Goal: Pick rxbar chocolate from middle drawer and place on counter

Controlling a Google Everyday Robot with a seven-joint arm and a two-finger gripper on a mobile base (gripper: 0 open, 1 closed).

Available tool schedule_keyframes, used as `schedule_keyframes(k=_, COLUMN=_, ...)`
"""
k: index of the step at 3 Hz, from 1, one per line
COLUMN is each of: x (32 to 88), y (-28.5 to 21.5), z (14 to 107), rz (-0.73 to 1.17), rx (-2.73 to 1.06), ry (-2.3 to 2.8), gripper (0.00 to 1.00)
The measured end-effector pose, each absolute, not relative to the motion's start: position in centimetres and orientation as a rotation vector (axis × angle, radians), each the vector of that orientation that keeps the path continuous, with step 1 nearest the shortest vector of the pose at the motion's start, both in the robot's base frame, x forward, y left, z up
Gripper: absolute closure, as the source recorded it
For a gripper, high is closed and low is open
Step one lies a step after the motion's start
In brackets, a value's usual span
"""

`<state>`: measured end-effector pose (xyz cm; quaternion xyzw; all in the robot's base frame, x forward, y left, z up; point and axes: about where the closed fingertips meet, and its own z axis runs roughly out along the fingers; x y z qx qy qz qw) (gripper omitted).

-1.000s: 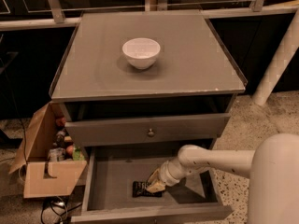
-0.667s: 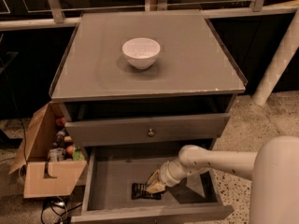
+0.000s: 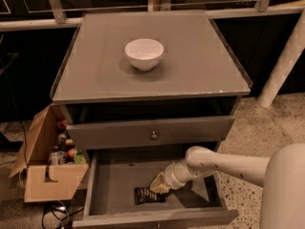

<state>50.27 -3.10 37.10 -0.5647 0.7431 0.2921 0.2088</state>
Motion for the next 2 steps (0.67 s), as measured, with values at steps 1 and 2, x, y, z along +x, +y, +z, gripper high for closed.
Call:
schedule_keyframes(k=1, x=50.36, y=-3.0, z=37.22, rz=0.829, rx=-1.568, ry=2.057, gripper=1.0)
schedule_keyframes(k=2, x=50.37, y=-3.0, z=37.23, rz=0.829, rx=-1.568, ry=2.057, gripper=1.0)
